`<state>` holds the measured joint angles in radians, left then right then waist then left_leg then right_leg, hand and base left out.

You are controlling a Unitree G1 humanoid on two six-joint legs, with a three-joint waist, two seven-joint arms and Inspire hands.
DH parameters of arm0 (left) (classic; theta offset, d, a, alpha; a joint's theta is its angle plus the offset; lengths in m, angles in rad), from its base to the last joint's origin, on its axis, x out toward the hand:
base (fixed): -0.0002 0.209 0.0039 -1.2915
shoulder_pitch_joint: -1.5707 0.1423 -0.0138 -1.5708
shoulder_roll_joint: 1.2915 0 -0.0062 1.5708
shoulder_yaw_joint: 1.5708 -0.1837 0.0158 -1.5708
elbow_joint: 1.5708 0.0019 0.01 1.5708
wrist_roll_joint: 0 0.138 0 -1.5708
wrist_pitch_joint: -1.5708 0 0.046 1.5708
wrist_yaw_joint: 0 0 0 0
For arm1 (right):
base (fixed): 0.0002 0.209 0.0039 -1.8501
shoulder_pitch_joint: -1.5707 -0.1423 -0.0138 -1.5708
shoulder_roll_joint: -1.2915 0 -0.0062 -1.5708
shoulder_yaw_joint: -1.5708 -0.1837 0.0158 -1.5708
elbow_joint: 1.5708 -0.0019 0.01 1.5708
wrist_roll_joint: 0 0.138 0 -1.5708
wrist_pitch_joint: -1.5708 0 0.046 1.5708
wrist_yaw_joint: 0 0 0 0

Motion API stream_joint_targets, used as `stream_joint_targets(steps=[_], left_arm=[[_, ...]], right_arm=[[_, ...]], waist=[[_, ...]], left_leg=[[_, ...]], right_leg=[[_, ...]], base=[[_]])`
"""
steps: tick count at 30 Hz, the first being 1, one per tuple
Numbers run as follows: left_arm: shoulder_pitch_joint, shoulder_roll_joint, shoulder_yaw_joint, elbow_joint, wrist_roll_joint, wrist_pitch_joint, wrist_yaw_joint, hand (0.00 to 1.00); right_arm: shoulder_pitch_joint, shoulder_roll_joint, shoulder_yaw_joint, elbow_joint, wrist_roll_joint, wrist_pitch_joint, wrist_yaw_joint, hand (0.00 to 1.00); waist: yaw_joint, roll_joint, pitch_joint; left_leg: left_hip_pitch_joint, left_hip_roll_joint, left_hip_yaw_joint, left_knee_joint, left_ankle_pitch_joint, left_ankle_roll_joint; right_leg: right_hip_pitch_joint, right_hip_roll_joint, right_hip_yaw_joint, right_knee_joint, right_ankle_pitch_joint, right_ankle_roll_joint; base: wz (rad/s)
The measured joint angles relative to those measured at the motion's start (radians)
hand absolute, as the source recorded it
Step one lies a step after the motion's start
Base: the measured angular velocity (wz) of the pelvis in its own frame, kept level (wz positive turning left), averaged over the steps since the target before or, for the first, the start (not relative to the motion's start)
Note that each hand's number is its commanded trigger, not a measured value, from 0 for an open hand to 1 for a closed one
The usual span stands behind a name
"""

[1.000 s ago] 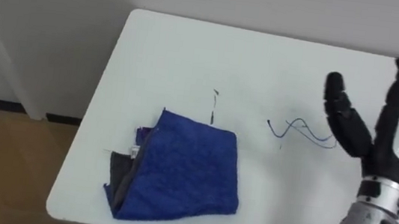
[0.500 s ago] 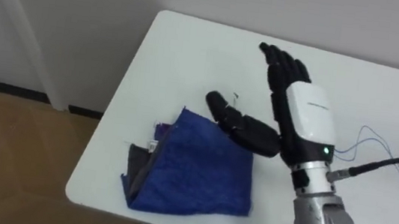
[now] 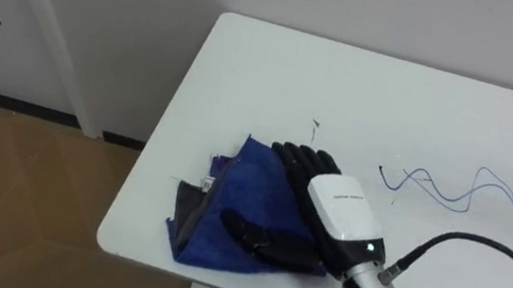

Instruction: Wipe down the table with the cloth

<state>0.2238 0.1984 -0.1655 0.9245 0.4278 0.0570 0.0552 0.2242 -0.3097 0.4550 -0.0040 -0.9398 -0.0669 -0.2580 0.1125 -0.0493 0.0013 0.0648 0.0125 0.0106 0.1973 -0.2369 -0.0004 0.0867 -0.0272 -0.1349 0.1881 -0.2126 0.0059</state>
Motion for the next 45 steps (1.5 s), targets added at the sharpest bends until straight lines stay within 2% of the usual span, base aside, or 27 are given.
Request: stream_joint_targets(steps=[5,11,14,15,16,17,28,30,32,35,41,45], left_arm=[[-0.003,0.002,-0.014,0.001,0.004,0.000,0.000,0.00],[-0.019,0.003,-0.021,-0.001,0.018,-0.001,-0.008,0.00],[-0.029,0.004,-0.021,-0.001,0.018,-0.014,-0.008,0.00],[-0.029,0.004,-0.021,-0.001,0.018,-0.016,-0.008,0.00],[-0.029,0.004,-0.021,-0.001,0.018,-0.016,-0.008,0.00],[-0.028,0.004,-0.020,-0.001,0.018,-0.016,-0.008,0.00],[-0.027,0.003,0.006,-0.004,0.047,-0.010,-0.027,0.00],[-0.026,0.003,0.006,-0.010,0.055,0.008,-0.027,0.00],[-0.026,0.003,0.007,-0.013,0.058,0.010,-0.027,0.00],[-0.026,0.003,0.007,-0.017,0.057,0.010,-0.027,0.00],[-0.018,0.004,0.006,-0.024,0.056,0.009,-0.027,0.00],[-0.015,0.004,0.005,-0.023,0.055,0.010,-0.027,0.00]], right_arm=[[0.012,-0.006,0.005,0.013,-0.009,-0.020,-0.007,0.00],[0.028,-0.010,0.014,0.089,-0.056,-0.043,-0.051,0.00],[0.028,-0.009,0.015,0.115,-0.062,-0.053,-0.079,0.00],[0.029,-0.009,0.015,0.116,-0.065,-0.054,-0.081,0.23],[0.029,-0.009,0.015,0.121,-0.076,-0.054,-0.085,0.98],[0.029,-0.009,0.015,0.128,-0.085,-0.055,-0.091,1.00],[-0.017,-0.007,-0.031,0.186,-0.124,-0.063,-0.235,1.00],[-0.014,-0.007,-0.036,0.189,-0.124,-0.063,-0.265,1.00],[-0.007,-0.007,-0.035,0.188,-0.124,-0.068,-0.286,1.00],[0.001,-0.007,-0.034,0.187,-0.123,-0.086,-0.307,1.00],[-0.008,-0.007,-0.036,0.213,-0.098,-0.086,-0.320,1.00],[-0.012,0.001,-0.039,0.228,-0.044,-0.084,-0.321,1.00]], waist=[[0.000,-0.001,-0.0024],[0.002,0.001,-0.0017],[0.002,0.002,-0.0011],[0.002,0.002,-0.0011],[0.002,0.003,-0.0010],[0.002,0.003,-0.0009],[0.001,-0.004,-0.0026],[0.001,-0.005,-0.0032],[0.001,-0.006,-0.0047],[0.001,-0.009,-0.0068],[0.000,-0.010,-0.0077],[-0.001,-0.008,-0.0071]], left_leg=[[-0.003,0.000,0.000,0.000,0.000,0.000],[-0.002,-0.002,0.001,0.002,0.000,0.000],[0.002,-0.003,0.000,0.001,0.000,0.000],[0.003,-0.003,0.000,0.001,0.000,0.000],[0.006,-0.003,-0.001,0.001,0.000,0.000],[0.008,-0.003,-0.002,0.000,0.000,0.000],[0.012,-0.004,-0.001,-0.001,0.000,0.000],[0.011,-0.004,-0.001,-0.001,0.000,0.000],[0.012,-0.004,-0.001,0.000,0.000,0.000],[0.016,-0.005,0.000,0.003,0.000,0.000],[0.020,-0.007,0.001,0.009,0.000,0.001],[0.027,-0.009,-0.017,0.007,0.000,0.001]], right_leg=[[-0.001,0.000,-0.005,-0.001,0.001,-0.001],[0.003,-0.003,-0.005,-0.005,0.001,0.000],[0.009,-0.003,-0.005,-0.009,0.001,0.000],[0.013,-0.003,-0.005,-0.014,0.002,0.002],[0.019,-0.003,-0.006,-0.022,0.004,0.002],[0.022,-0.003,-0.008,-0.021,0.004,0.002],[0.035,-0.006,-0.031,-0.019,0.004,0.003],[0.035,-0.005,-0.032,-0.021,0.004,0.003],[0.035,-0.006,-0.033,-0.021,0.004,0.003],[0.042,-0.008,-0.038,-0.021,0.004,0.003],[0.051,-0.009,-0.038,-0.024,0.006,0.006],[0.072,-0.010,-0.059,-0.036,0.006,0.006]], base=[[0.04],[0.00],[0.00],[0.00],[0.00],[0.04],[0.06],[0.00],[0.00],[0.01],[0.01],[0.13]])
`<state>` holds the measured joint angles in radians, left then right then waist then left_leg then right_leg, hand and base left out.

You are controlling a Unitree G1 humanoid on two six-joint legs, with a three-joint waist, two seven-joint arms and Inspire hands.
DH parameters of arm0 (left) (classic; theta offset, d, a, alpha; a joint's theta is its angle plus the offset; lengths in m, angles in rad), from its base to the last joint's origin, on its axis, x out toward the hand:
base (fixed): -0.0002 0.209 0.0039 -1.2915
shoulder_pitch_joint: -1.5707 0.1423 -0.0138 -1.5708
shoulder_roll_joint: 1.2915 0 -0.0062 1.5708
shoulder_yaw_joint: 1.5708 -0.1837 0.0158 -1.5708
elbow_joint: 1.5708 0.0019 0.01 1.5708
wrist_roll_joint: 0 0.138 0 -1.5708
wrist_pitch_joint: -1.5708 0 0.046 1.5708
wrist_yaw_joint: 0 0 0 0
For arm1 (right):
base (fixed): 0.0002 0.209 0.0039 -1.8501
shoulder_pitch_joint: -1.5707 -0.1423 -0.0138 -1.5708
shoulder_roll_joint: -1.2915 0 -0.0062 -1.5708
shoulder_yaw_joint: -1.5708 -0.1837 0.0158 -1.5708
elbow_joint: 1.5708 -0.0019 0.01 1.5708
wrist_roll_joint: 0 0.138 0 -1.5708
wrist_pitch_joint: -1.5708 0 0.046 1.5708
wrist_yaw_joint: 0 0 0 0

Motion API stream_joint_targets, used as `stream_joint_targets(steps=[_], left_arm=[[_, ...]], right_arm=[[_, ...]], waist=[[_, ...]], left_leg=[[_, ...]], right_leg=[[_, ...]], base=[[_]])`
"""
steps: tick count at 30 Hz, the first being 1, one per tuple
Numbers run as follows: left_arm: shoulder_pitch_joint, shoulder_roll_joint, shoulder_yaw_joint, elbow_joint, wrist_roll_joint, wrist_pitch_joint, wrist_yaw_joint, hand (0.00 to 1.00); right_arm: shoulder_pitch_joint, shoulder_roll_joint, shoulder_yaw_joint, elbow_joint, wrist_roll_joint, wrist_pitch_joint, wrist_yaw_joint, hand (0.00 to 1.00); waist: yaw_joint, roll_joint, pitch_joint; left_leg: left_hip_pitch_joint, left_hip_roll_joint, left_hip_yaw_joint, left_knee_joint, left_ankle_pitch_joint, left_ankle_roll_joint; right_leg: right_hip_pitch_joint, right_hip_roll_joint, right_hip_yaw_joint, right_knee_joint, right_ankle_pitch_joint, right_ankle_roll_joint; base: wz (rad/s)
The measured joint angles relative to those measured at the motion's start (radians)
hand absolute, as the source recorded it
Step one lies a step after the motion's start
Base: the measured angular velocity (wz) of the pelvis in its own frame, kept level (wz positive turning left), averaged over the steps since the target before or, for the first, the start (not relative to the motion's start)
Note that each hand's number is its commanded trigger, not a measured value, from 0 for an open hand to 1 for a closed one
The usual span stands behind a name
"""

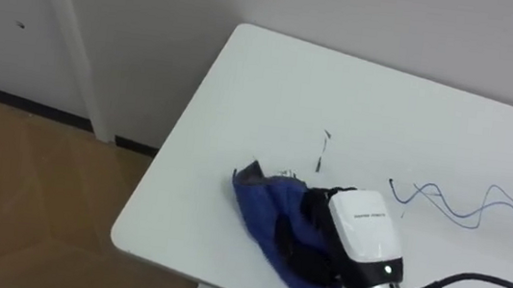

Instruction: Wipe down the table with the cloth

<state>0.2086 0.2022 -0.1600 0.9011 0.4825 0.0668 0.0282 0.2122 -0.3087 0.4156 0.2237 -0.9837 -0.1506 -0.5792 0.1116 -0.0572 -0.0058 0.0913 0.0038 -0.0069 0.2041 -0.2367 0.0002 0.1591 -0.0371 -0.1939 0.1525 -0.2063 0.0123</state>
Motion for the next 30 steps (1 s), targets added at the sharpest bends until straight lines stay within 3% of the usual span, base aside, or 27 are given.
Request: stream_joint_targets(steps=[9,13,18,22,26,30], left_arm=[[0.008,-0.018,0.000,-0.005,0.001,0.043,0.000,0.00],[0.073,-0.017,0.026,-0.096,0.001,0.056,0.000,0.00],[0.120,-0.014,0.101,-0.100,0.001,0.068,-0.002,0.00],[0.149,-0.008,0.204,-0.099,0.003,0.073,-0.010,0.00],[0.181,0.005,0.270,-0.097,0.036,0.077,-0.012,0.00],[0.182,0.007,0.323,-0.097,0.033,0.078,-0.011,0.00]], right_arm=[[-0.099,0.014,0.017,0.079,0.141,0.018,0.067,1.00],[-0.172,0.021,-0.018,0.159,0.194,0.022,0.093,1.00],[-0.210,0.022,-0.136,0.279,0.331,0.020,0.091,1.00],[-0.206,-0.007,-0.322,0.408,0.419,0.019,0.068,1.00],[-0.188,-0.016,-0.467,0.532,0.471,0.003,0.036,1.00],[-0.162,-0.016,-0.557,0.577,0.476,-0.001,0.021,1.00]], waist=[[0.025,0.007,0.0033],[0.025,0.002,0.0073],[0.026,0.002,0.0086],[0.013,-0.002,0.0075],[-0.024,-0.016,0.0018],[-0.043,-0.019,-0.0047]], left_leg=[[0.006,0.003,-0.001,-0.002,0.001,-0.002],[0.006,-0.001,-0.012,0.000,0.002,-0.001],[0.003,-0.008,-0.043,0.002,0.003,0.001],[0.011,-0.021,-0.072,0.001,0.012,0.009],[0.020,-0.027,-0.066,0.002,0.014,0.013],[0.026,-0.030,-0.053,-0.002,0.015,0.017]], right_leg=[[0.005,0.003,0.000,0.005,0.001,-0.001],[0.010,0.001,-0.010,0.003,0.001,-0.002],[0.015,-0.004,-0.043,-0.001,0.001,0.000],[0.032,-0.015,-0.054,-0.003,0.000,0.002],[0.052,-0.023,-0.052,-0.001,-0.001,0.003],[0.055,-0.027,-0.033,-0.002,0.000,0.005]], base=[[0.01],[0.08],[0.21],[0.28],[0.24],[0.01]])
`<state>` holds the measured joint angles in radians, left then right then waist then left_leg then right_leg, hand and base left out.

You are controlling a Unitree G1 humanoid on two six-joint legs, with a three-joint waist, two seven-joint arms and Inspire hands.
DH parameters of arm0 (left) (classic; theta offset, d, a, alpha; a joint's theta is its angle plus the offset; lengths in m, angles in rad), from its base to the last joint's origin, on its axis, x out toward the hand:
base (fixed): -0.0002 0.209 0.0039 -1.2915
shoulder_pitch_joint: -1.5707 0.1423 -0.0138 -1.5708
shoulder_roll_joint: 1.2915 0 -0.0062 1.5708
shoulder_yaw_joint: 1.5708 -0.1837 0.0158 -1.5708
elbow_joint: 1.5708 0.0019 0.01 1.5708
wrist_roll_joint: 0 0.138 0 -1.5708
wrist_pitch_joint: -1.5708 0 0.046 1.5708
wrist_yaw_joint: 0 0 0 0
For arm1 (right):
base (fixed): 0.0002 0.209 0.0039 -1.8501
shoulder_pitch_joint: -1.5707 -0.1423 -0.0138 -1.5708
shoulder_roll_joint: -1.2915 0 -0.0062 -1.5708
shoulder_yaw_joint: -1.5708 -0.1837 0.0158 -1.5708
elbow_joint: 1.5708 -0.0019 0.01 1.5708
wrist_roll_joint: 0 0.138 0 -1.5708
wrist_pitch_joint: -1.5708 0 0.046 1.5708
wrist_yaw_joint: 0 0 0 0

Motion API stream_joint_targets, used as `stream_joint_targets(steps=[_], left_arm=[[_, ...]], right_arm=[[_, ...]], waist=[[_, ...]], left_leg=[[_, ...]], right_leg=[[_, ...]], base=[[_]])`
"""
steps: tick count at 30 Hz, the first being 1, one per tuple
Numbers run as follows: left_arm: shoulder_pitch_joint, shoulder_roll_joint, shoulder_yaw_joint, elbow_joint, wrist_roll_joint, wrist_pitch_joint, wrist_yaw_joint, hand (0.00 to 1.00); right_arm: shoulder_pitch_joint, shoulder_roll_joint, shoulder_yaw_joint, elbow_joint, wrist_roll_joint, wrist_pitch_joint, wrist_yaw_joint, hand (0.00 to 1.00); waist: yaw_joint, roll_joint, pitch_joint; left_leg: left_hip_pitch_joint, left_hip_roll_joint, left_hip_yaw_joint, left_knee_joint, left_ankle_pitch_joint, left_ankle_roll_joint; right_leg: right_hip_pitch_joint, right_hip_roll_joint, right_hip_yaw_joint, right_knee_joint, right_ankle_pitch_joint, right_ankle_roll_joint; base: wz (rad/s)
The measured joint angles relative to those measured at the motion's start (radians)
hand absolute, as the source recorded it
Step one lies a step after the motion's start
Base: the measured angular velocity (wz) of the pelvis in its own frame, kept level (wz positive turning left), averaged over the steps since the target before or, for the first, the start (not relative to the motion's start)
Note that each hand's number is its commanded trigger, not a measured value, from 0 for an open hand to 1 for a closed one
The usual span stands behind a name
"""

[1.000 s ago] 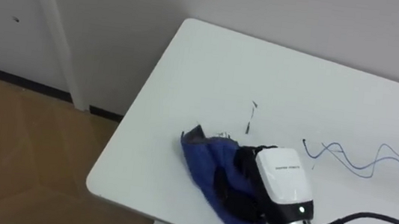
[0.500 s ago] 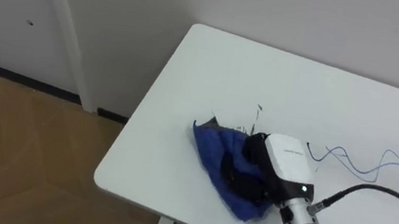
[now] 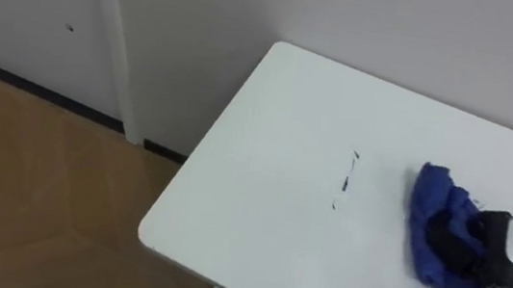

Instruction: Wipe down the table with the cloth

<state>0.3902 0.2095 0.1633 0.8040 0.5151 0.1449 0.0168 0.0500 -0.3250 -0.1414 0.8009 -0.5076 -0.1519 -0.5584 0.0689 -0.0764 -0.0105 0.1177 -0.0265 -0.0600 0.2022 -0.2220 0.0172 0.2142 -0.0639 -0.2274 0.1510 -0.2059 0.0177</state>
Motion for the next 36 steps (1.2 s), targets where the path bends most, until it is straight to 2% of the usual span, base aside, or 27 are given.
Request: stream_joint_targets(steps=[2,3,7,9,12,14,15,16,18,19,20,21,22,24,27,29,31,32,34,36], left_arm=[[0.002,-0.001,-0.003,0.000,-0.004,0.000,0.000,0.00],[0.001,-0.003,-0.006,0.000,-0.005,0.000,0.000,0.00],[-0.010,-0.016,-0.012,0.000,0.002,0.000,0.002,0.00],[-0.015,-0.026,-0.017,0.000,0.002,0.000,0.003,0.00],[-0.028,-0.035,-0.049,0.006,0.004,0.004,0.019,0.00],[-0.035,-0.044,-0.073,0.011,0.004,0.012,0.021,0.00],[-0.041,-0.040,-0.091,0.015,0.003,0.022,0.021,0.00],[-0.043,-0.040,-0.095,0.014,0.003,0.027,0.021,0.00],[-0.054,-0.038,-0.113,0.013,0.001,0.047,0.019,0.00],[-0.057,-0.038,-0.121,0.013,0.000,0.050,0.019,0.00],[-0.063,-0.038,-0.135,0.009,0.000,0.052,0.018,0.00],[-0.068,-0.038,-0.143,0.004,0.000,0.051,0.015,0.00],[-0.068,-0.038,-0.146,0.002,0.000,0.050,0.015,0.00],[-0.063,-0.037,-0.146,-0.008,-0.001,0.049,0.014,0.00],[-0.023,-0.035,-0.145,-0.020,-0.006,0.050,0.013,0.00],[0.009,-0.029,-0.134,-0.021,-0.010,0.049,0.013,0.00],[0.018,-0.027,-0.117,-0.021,-0.004,0.045,0.013,0.00],[0.027,-0.026,-0.098,-0.021,-0.001,0.037,0.013,0.00],[0.028,-0.025,-0.066,-0.021,0.002,0.021,0.013,0.00],[0.018,-0.023,-0.043,-0.021,0.000,0.017,0.014,0.00]], right_arm=[[0.006,0.001,0.000,0.018,0.019,0.000,-0.018,1.00],[0.011,0.001,-0.001,0.030,0.029,0.000,-0.021,1.00],[0.011,0.001,-0.001,0.058,0.035,0.004,-0.032,1.00],[0.008,0.006,0.002,0.050,0.034,0.022,-0.042,1.00],[-0.017,0.021,0.016,0.031,0.015,0.069,-0.051,1.00],[-0.037,0.025,0.057,-0.014,-0.025,0.131,-0.044,1.00],[-0.043,0.025,0.091,-0.063,-0.064,0.175,-0.028,1.00],[-0.049,0.024,0.112,-0.092,-0.087,0.194,-0.013,1.00],[-0.072,0.023,0.212,-0.184,-0.153,0.245,0.046,1.00],[-0.080,0.023,0.235,-0.200,-0.169,0.253,0.059,1.00],[-0.101,0.023,0.276,-0.223,-0.185,0.257,0.084,1.00],[-0.123,0.025,0.300,-0.241,-0.204,0.253,0.109,1.00],[-0.130,0.024,0.309,-0.247,-0.205,0.250,0.116,1.00],[-0.133,0.023,0.314,-0.257,-0.204,0.239,0.121,1.00],[-0.117,0.012,0.302,-0.254,-0.175,0.221,0.108,1.00],[-0.067,0.012,0.272,-0.231,-0.133,0.161,0.080,1.00],[-0.037,0.011,0.228,-0.199,-0.108,0.112,0.054,1.00],[-0.010,0.011,0.194,-0.185,-0.078,0.091,0.047,1.00],[0.010,0.011,0.143,-0.142,-0.052,0.050,0.042,1.00],[0.014,0.013,0.097,-0.100,-0.031,0.032,0.036,1.00]], waist=[[-0.013,-0.001,-0.0014],[-0.017,-0.004,-0.0052],[-0.026,-0.007,-0.0053],[-0.024,-0.006,-0.0052],[0.003,-0.004,-0.0046],[0.032,0.001,-0.0048],[0.053,0.002,-0.0041],[0.060,0.004,-0.0022],[0.069,0.004,0.0015],[0.073,0.005,0.0027],[0.081,0.007,0.0096],[0.086,0.007,0.0176],[0.089,0.006,0.0195],[0.104,0.000,0.0202],[0.094,-0.006,0.0191],[0.062,-0.014,0.0138],[0.038,-0.014,0.0114],[0.033,-0.013,0.0042],[0.013,-0.011,0.0012],[0.008,-0.010,-0.0004]], left_leg=[[0.013,-0.001,0.002,-0.005,0.000,0.001],[0.019,-0.001,0.003,-0.007,-0.001,0.003],[0.033,-0.001,0.003,-0.010,-0.003,0.005],[0.030,-0.002,0.004,-0.005,-0.003,0.005],[0.030,0.001,0.015,-0.006,-0.003,0.005],[0.020,0.007,0.029,-0.004,-0.005,0.002],[0.011,0.010,0.030,-0.002,-0.005,0.001],[0.007,0.012,0.030,-0.002,-0.005,0.000],[-0.005,0.018,0.024,-0.004,0.001,-0.008],[-0.006,0.020,0.024,-0.005,0.002,-0.010],[-0.007,0.022,0.024,-0.005,0.003,-0.013],[-0.010,0.024,0.022,-0.005,0.004,-0.014],[-0.012,0.024,0.020,-0.005,0.005,-0.015],[-0.031,0.022,0.014,0.001,0.006,-0.015],[-0.040,0.013,-0.005,0.003,0.008,-0.012],[-0.037,0.011,-0.014,0.007,0.008,-0.011],[-0.035,0.008,-0.019,0.011,0.007,-0.010],[-0.032,0.006,-0.017,0.010,0.008,-0.008],[-0.023,0.004,-0.015,0.011,0.008,-0.004],[-0.008,0.003,-0.011,0.001,0.009,-0.001]], right_leg=[[0.011,-0.001,0.004,0.000,0.000,0.001],[0.017,-0.001,0.005,0.000,-0.001,0.002],[0.032,-0.001,0.002,0.001,0.000,0.004],[0.031,-0.001,0.002,0.002,0.001,0.005],[0.026,0.001,0.006,0.001,0.001,0.005],[0.011,0.005,0.007,0.003,0.002,0.006],[-0.005,0.009,0.007,0.004,0.002,0.007],[-0.014,0.012,0.007,0.006,0.005,0.004],[-0.036,0.020,0.005,0.011,0.011,-0.004],[-0.041,0.022,0.005,0.018,0.010,-0.004],[-0.043,0.024,0.004,0.020,0.010,-0.004],[-0.045,0.025,0.002,0.019,0.010,-0.004],[-0.046,0.025,0.001,0.018,0.010,-0.005],[-0.059,0.025,0.001,0.014,0.008,-0.006],[-0.055,0.021,-0.009,-0.001,0.008,-0.007],[-0.050,0.018,-0.028,0.000,0.008,-0.006],[-0.035,0.015,-0.025,0.000,0.008,-0.006],[-0.024,0.013,-0.024,-0.001,0.008,-0.006],[-0.005,0.010,-0.022,0.001,0.007,-0.004],[0.007,0.008,-0.012,0.001,0.007,-0.003]], base=[[-0.02],[-0.05],[-0.01],[-0.03],[-0.18],[-0.47],[-0.59],[-0.54],[-0.24],[0.00],[0.00],[0.05],[0.11],[0.14],[0.17],[0.35],[0.51],[0.51],[0.46],[0.15]])
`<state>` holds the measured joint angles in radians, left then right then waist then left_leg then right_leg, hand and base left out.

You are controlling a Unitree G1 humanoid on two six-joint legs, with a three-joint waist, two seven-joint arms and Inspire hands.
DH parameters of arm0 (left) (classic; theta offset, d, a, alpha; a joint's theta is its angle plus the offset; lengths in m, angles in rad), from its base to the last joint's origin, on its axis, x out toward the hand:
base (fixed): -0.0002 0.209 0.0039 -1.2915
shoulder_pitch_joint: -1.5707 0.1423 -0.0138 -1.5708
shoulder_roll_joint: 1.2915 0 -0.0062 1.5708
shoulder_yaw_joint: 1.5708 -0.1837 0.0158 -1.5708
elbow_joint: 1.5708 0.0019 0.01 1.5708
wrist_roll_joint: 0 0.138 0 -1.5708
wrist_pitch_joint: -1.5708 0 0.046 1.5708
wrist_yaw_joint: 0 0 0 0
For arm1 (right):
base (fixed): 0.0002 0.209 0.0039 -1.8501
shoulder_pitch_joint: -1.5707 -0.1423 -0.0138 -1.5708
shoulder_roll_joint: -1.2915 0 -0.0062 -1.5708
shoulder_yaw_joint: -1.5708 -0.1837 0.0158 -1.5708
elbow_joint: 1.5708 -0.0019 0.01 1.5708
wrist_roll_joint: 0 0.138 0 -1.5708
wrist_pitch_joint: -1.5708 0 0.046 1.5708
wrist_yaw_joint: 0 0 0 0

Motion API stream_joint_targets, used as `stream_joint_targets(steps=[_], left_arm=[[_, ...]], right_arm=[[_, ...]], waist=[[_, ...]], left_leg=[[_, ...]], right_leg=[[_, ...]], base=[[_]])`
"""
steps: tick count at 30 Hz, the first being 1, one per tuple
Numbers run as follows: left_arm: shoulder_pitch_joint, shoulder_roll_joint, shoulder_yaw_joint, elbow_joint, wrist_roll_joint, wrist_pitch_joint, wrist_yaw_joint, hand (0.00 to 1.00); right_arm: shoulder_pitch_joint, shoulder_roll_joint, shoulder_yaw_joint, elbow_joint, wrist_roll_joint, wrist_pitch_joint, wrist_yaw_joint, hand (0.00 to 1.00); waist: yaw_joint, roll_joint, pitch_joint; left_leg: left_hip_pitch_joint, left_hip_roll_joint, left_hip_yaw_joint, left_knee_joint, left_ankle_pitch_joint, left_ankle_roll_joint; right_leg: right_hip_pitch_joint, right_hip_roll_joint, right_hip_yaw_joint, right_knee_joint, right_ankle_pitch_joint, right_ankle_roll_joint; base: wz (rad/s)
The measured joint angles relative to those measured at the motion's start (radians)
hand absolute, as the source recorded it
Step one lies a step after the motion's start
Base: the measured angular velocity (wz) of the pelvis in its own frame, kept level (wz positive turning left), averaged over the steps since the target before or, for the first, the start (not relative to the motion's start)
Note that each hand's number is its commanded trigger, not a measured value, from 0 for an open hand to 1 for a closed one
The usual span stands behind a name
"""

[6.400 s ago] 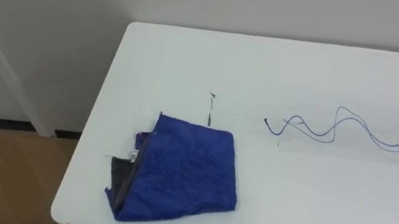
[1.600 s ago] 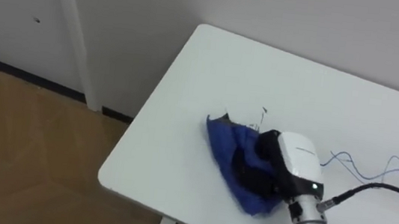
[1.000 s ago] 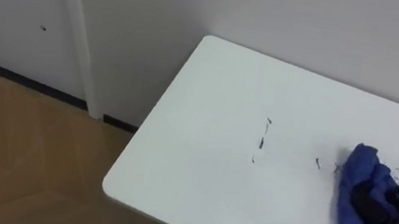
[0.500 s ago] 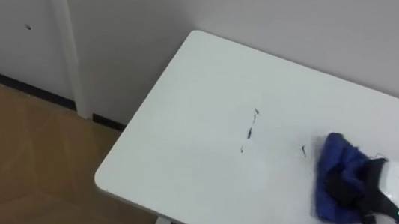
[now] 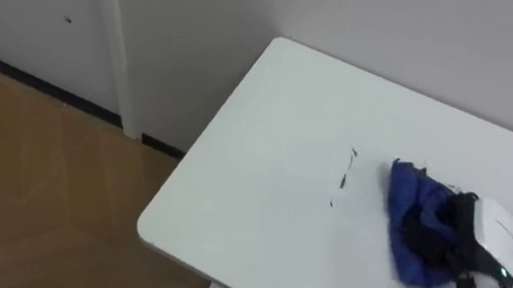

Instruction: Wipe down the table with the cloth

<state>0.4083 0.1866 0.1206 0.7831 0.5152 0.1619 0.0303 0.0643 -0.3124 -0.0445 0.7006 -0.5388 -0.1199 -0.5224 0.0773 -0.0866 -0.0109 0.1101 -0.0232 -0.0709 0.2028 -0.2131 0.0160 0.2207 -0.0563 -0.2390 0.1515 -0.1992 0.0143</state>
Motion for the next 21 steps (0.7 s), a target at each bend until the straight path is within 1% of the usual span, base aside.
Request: stream_joint_targets(steps=[3,4,6,7,9,10,11,12,13,14,16,17,18,19,20,21], left_arm=[[-0.006,0.002,0.016,0.000,-0.001,0.000,0.000,0.00],[-0.006,0.002,0.014,0.000,0.001,0.000,0.000,0.00],[-0.012,-0.001,0.009,0.001,0.004,-0.002,0.002,0.00],[-0.015,-0.001,0.005,0.002,0.004,-0.002,0.004,0.00],[-0.022,-0.004,-0.018,0.008,0.005,0.000,0.010,0.00],[-0.024,-0.012,-0.029,0.008,0.003,0.001,0.012,0.00],[-0.028,-0.019,-0.046,0.010,0.003,0.006,0.012,0.00],[-0.035,-0.022,-0.066,0.020,0.003,0.009,0.011,0.00],[-0.038,-0.023,-0.073,0.027,0.003,0.012,0.011,0.00],[-0.047,-0.023,-0.092,0.041,0.003,0.022,0.011,0.00],[-0.053,-0.023,-0.116,0.043,0.001,0.035,0.011,0.00],[-0.064,-0.022,-0.136,0.043,0.000,0.039,0.011,0.00],[-0.065,-0.023,-0.143,0.043,0.000,0.040,0.011,0.00],[-0.065,-0.024,-0.151,0.041,0.001,0.042,0.009,0.00],[-0.064,-0.022,-0.152,0.036,0.001,0.042,0.007,0.00],[-0.063,-0.022,-0.150,0.035,0.000,0.042,0.006,0.00]], right_arm=[[0.006,0.000,-0.029,0.031,0.041,-0.001,-0.012,1.00],[0.006,0.000,-0.031,0.035,0.047,-0.001,-0.012,1.00],[0.003,0.004,-0.031,0.037,0.043,0.008,-0.013,1.00],[-0.002,0.008,-0.031,0.038,0.040,0.013,-0.014,1.00],[-0.024,0.019,-0.017,0.029,0.025,0.036,-0.021,1.00],[-0.037,0.024,-0.005,0.022,0.017,0.056,-0.022,1.00],[-0.048,0.028,0.022,-0.005,0.012,0.092,-0.022,1.00],[-0.062,0.035,0.054,-0.037,-0.019,0.130,-0.017,1.00],[-0.072,0.038,0.075,-0.052,-0.033,0.147,-0.009,1.00],[-0.087,0.047,0.118,-0.088,-0.067,0.179,0.013,1.00],[-0.107,0.058,0.178,-0.127,-0.104,0.202,0.039,1.00],[-0.131,0.060,0.208,-0.135,-0.108,0.208,0.055,1.00],[-0.142,0.061,0.219,-0.137,-0.119,0.208,0.061,1.00],[-0.157,0.062,0.222,-0.138,-0.145,0.207,0.072,1.00],[-0.170,0.060,0.218,-0.136,-0.154,0.207,0.083,1.00],[-0.175,0.056,0.216,-0.136,-0.155,0.206,0.087,1.00]], waist=[[-0.007,0.002,-0.0015],[-0.017,0.004,-0.0024],[-0.015,0.011,-0.0065],[-0.012,0.013,-0.0066],[0.005,0.017,-0.0067],[0.021,0.021,-0.0062],[0.043,0.024,-0.0066],[0.066,0.028,-0.0041],[0.071,0.029,-0.0025],[0.071,0.031,-0.0022],[0.073,0.033,0.0004],[0.079,0.038,0.0082],[0.085,0.039,0.0089],[0.093,0.042,0.0152],[0.097,0.039,0.0162],[0.096,0.039,0.0165]], left_leg=[[0.011,-0.004,0.001,0.000,-0.001,0.003],[0.010,-0.007,-0.003,0.003,-0.002,0.004],[0.018,-0.007,0.000,0.000,-0.004,0.007],[0.018,-0.007,0.000,0.000,-0.004,0.008],[0.019,-0.005,0.010,-0.001,-0.005,0.008],[0.020,-0.004,0.014,-0.002,-0.005,0.007],[0.018,-0.002,0.014,-0.002,-0.006,0.006],[0.016,0.001,0.013,-0.003,-0.008,0.003],[0.014,0.003,0.013,0.000,-0.009,0.001],[0.003,0.009,0.014,0.007,-0.011,-0.003],[-0.019,0.016,0.013,0.025,-0.013,-0.009],[-0.024,0.020,0.013,0.031,-0.014,-0.013],[-0.031,0.022,0.014,0.034,-0.014,-0.014],[-0.039,0.024,0.013,0.037,-0.013,-0.017],[-0.051,0.023,0.011,0.040,-0.011,-0.019],[-0.060,0.024,0.011,0.046,-0.011,-0.020]], right_leg=[[0.013,-0.003,-0.007,-0.001,-0.001,0.001],[0.017,-0.005,-0.013,-0.001,0.000,0.002],[0.026,-0.006,-0.011,0.001,-0.001,0.006],[0.026,-0.006,-0.009,0.001,-0.001,0.006],[0.021,-0.006,-0.007,0.002,-0.001,0.006],[0.016,-0.005,-0.006,0.000,-0.001,0.007],[0.006,-0.002,-0.007,0.002,-0.001,0.007],[0.000,0.003,-0.009,0.001,-0.001,0.007],[-0.004,0.005,-0.011,0.001,-0.001,0.007],[-0.016,0.010,-0.015,0.004,0.000,0.004],[-0.031,0.019,-0.016,0.004,0.004,-0.002],[-0.035,0.024,-0.015,0.005,0.005,-0.005],[-0.042,0.025,-0.015,0.007,0.006,-0.006],[-0.052,0.026,-0.015,0.017,0.004,-0.010],[-0.067,0.026,-0.014,0.020,-0.001,-0.018],[-0.077,0.026,-0.013,0.019,-0.001,-0.019]], base=[[-0.03],[0.05],[-0.04],[-0.13],[-0.24],[-0.51],[-0.75],[-0.68],[-0.54],[-0.24],[-0.04],[0.00],[0.00],[0.00],[0.06],[0.08]])
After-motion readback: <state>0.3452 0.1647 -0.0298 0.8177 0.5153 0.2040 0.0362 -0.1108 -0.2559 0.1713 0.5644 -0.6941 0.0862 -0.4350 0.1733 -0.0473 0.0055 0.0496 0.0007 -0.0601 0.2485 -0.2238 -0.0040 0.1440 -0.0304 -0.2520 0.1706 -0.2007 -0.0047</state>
